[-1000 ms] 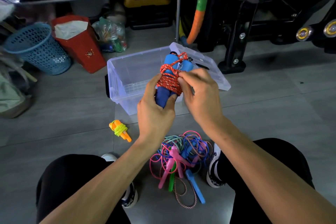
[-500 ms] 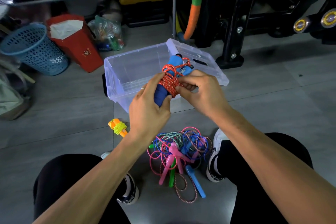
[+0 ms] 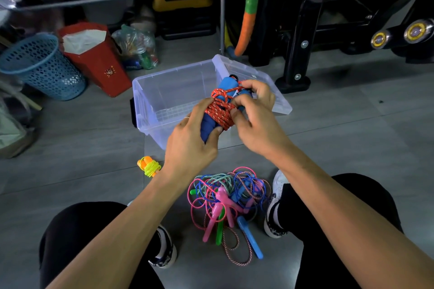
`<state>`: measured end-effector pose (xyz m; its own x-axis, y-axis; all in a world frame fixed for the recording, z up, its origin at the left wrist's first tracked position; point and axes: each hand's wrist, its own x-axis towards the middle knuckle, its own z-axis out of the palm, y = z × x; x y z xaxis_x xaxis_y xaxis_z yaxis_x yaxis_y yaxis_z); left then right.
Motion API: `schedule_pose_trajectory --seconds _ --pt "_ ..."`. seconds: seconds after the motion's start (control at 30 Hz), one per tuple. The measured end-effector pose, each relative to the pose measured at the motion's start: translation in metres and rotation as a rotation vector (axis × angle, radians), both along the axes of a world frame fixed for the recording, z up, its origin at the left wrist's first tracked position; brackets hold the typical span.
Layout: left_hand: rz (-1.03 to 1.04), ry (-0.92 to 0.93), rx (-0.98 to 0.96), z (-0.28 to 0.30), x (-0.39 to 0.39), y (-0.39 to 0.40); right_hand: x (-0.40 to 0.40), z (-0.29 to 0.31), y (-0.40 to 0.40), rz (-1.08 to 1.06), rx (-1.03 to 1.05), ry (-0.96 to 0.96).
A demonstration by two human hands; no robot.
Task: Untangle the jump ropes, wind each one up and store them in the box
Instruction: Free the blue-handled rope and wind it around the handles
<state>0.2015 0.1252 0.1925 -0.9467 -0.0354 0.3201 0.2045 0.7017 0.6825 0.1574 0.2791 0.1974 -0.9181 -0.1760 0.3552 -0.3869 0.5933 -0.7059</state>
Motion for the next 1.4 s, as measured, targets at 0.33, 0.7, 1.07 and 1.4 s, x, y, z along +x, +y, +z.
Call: schedule_pose_trajectory --seconds 0.33,0.7,1.07,1.4 --pt "-0.003 -0.004 0.041 0.0 -0.005 -0.01 0.004 -0.005 -0.011 0.062 -0.009 -0.186" --pt "-0.022 0.041 0.266 0.001 -0.006 -0.006 0.007 0.006 0.001 0.099 -0.002 -0.154" --pt "-0.05 0.001 0.237 0.004 -0.005 -0.003 0.003 0.018 0.008 0.066 -0.056 -0.174" --pt "-0.114 -0.426 0.652 0.019 -0.016 -0.015 0.008 0.017 -0.005 0.001 -0.088 -0.047"
